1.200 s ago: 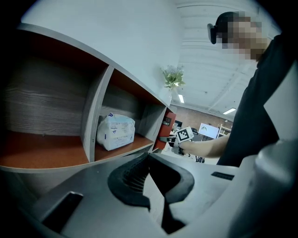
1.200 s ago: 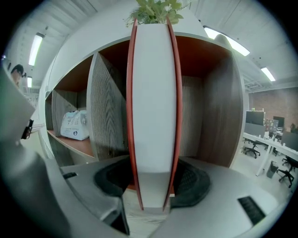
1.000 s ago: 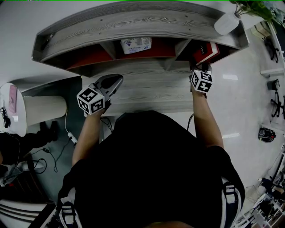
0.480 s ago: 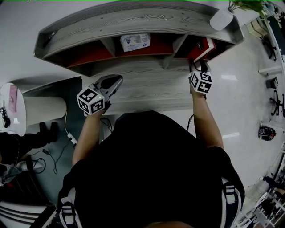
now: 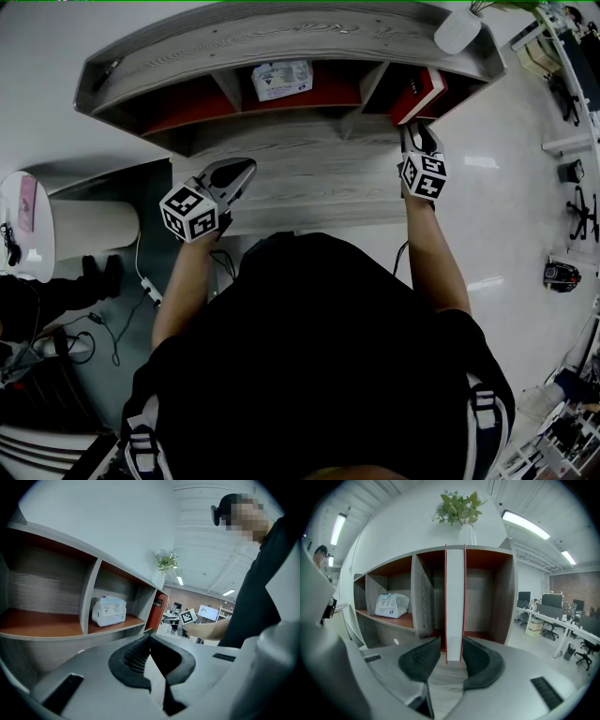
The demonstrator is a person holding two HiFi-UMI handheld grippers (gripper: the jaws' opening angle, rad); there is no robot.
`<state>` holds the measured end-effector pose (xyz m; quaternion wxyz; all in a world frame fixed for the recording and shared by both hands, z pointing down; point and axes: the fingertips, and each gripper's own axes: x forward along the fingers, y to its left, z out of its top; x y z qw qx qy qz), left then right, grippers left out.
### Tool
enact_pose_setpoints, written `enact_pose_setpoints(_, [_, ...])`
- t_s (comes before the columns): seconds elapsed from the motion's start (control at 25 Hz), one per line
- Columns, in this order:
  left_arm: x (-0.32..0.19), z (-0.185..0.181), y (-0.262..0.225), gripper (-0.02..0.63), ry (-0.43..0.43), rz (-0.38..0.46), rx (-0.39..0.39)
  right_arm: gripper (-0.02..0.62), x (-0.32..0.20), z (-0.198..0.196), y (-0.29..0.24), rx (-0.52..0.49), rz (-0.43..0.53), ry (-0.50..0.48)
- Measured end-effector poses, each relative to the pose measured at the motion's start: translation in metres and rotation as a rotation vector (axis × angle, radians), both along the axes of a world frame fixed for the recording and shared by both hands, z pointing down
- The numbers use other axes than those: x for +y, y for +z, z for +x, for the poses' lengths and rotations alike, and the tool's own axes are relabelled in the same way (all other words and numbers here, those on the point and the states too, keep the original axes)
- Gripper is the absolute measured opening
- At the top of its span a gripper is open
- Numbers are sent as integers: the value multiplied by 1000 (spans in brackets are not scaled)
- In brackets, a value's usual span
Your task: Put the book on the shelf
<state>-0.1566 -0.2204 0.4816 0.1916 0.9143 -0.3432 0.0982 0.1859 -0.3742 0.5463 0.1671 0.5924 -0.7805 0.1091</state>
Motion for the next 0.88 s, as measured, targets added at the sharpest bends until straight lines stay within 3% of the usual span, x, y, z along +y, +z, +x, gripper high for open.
enact_pose_setpoints(0.28, [10, 9, -3, 20, 7, 7, 2, 90, 15, 9, -12, 23, 8, 2])
enact_pose_setpoints(0.88, [28, 34, -13, 20, 28, 29, 3, 49, 44, 21, -37, 0, 51, -10])
